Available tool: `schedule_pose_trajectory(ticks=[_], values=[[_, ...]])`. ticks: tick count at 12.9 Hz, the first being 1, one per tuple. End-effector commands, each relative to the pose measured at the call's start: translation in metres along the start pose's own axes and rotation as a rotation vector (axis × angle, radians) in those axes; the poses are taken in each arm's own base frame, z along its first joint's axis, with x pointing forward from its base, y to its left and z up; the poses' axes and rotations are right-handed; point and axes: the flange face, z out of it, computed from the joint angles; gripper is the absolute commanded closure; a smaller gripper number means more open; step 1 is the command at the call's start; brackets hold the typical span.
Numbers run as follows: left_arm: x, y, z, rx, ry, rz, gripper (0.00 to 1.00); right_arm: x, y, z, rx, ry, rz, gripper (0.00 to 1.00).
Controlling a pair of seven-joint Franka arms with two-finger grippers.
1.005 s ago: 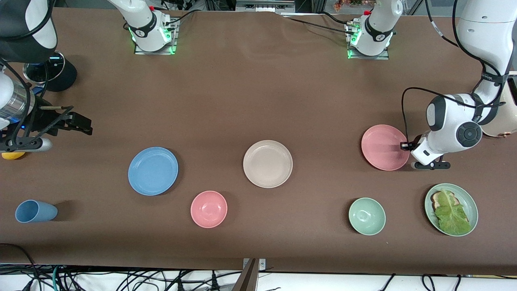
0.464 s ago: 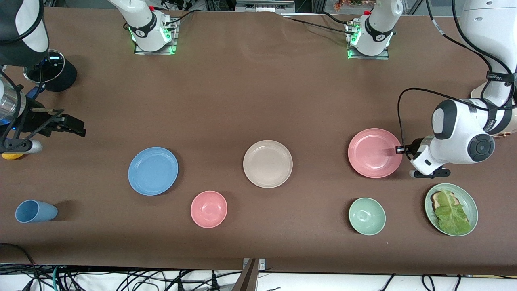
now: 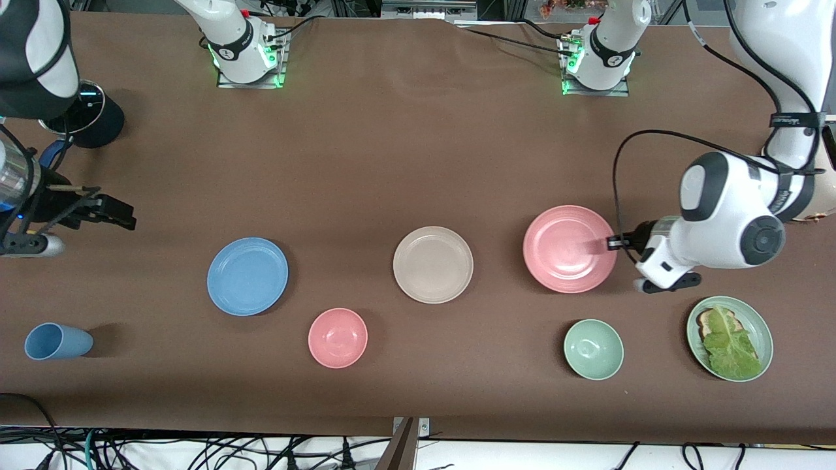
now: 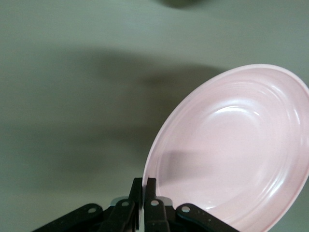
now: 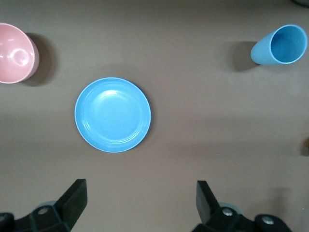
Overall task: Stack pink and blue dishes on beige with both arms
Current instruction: 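Slide the pink plate with the left gripper onto the beige plate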
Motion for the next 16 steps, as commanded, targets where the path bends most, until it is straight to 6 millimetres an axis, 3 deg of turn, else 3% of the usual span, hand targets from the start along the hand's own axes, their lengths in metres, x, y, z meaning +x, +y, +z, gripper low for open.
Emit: schedule_pose_trajectory(ticks=[1,5,8,11,16], values=[[-0.015,0.055,0.003,-0.011,-0.015,0.006,1.0,0.015,-0.01,0.032,-0.021,-0.03,-0.028,0.0],[-0.023,0.148,0.036,-0.009,0.003,0.012,1.0,0.023,-0.004,0.054,0.002,-0.04,-0.02,0.0],[-0.031,0.2,0.068,0.002,0.017,0.032,1.0,0.023,0.0,0.068,0.006,-0.066,-0.017,0.0],[-0.031,0.222,0.099,0.021,0.064,0.037,1.0,0.029,-0.002,0.097,0.018,-0.061,-0.015,0.0],[-0.024,0.233,0.102,0.009,0.138,-0.002,1.0,0.024,-0.001,0.146,0.023,-0.093,-0.018,0.0]])
